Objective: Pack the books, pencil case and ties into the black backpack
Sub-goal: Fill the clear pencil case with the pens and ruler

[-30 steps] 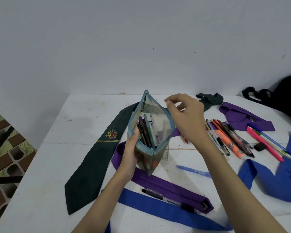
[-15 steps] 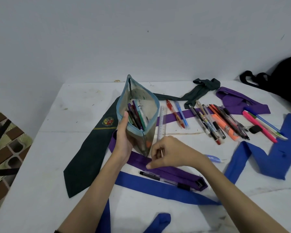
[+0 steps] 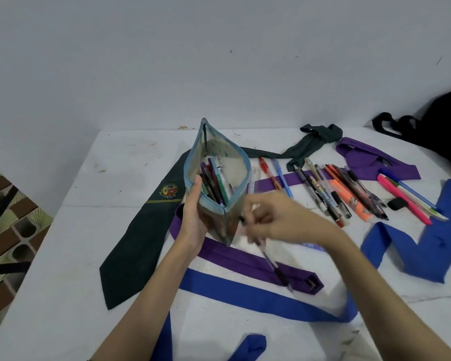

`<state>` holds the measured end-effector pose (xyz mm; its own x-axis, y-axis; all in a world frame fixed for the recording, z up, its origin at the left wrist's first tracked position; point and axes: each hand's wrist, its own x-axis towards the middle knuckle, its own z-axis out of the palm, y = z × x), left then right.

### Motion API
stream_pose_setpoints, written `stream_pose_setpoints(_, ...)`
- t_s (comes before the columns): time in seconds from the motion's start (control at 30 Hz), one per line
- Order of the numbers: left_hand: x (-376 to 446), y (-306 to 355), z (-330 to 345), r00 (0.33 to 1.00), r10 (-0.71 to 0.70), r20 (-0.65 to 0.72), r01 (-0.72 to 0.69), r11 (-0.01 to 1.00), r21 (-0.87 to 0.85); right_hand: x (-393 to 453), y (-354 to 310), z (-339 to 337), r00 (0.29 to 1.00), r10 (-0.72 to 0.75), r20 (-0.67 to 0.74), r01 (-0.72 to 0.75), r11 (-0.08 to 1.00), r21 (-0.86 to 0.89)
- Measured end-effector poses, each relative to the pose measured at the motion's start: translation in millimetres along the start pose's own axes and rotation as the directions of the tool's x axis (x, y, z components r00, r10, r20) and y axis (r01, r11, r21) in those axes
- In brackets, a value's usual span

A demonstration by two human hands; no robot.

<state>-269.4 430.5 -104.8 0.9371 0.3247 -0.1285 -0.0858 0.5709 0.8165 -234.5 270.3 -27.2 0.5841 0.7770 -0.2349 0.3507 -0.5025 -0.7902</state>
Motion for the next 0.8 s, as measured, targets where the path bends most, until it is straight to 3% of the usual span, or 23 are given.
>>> stream_pose_setpoints(0.07, 0.7, -2.1, -1.7, 1.000, -0.004, -0.001, 0.004, 1.000, 0.007, -5.1, -17.0, -23.0, 0.967, -0.042, -0.252, 0.072, 0.991, 0.112)
stream_pose_setpoints(0.1, 1.1, -3.8, -2.2, 1.000, -0.002, -0.006, 0.002, 1.000, 0.021, -6.2, -25.3, -31.3, 0.909, -0.083, -0.409, 0.154, 0.978, 0.144)
stream_pose_setpoints(0.2, 1.4, -8.3, -2.6, 1.000, 0.005, -0.014, -0.004, 0.996, 0.091, 1.5, -45.0, -44.5, 0.574, -0.150, -0.805, 0.461, 0.871, 0.167)
stream_pose_setpoints(0.27, 1.4, -10.1, -2.6, 1.000, 0.002, -0.008, -0.001, 0.994, 0.111, 16.6, -49.2, -44.5, 0.398, -0.114, -0.910, 0.552, 0.823, 0.138)
stream_pose_setpoints(0.3, 1.3, -10.1, -2.6, 1.000, 0.006, -0.004, -0.006, 0.994, 0.110, 24.9, -48.9, -42.3, 0.392, -0.093, -0.915, 0.537, 0.831, 0.146)
stream_pose_setpoints(0.33, 1.7, -10.6, -2.8, 1.000, 0.010, 0.003, -0.010, 0.994, 0.104, 33.3, -46.9, -39.6, 0.458, -0.068, -0.887, 0.466, 0.868, 0.174)
stream_pose_setpoints(0.4, 3.9, -12.9, -4.5, 1.000, 0.011, 0.014, -0.012, 0.996, 0.089, 47.1, -40.1, -32.1, 0.686, 0.003, -0.728, 0.170, 0.972, 0.165)
stream_pose_setpoints(0.43, 4.4, -13.6, -4.7, 1.000, 0.010, 0.021, -0.011, 0.996, 0.084, 51.3, -35.5, -28.7, 0.769, 0.036, -0.638, 0.015, 0.997, 0.074)
stream_pose_setpoints(0.47, 4.9, -14.0, -4.9, 1.000, 0.008, 0.025, -0.010, 0.997, 0.083, 54.9, -30.9, -26.2, 0.808, 0.042, -0.588, -0.083, 0.996, -0.043)
stream_pose_setpoints(0.57, 6.8, -14.0, -5.3, 1.000, -0.002, 0.028, 0.000, 0.997, 0.077, 55.2, -27.2, -26.6, 0.778, -0.033, -0.627, -0.119, 0.973, -0.198)
stream_pose_setpoints(0.7, 8.7, -14.2, -6.2, 1.000, -0.013, 0.014, 0.013, 0.998, 0.055, 44.3, -19.7, -40.7, 0.654, -0.059, -0.754, -0.093, 0.983, -0.158)
stream_pose_setpoints(0.8, 8.8, -15.5, -7.1, 1.000, -0.016, 0.017, 0.015, 0.998, 0.056, 35.5, 4.4, -45.6, 0.616, -0.012, -0.788, -0.139, 0.983, -0.124)
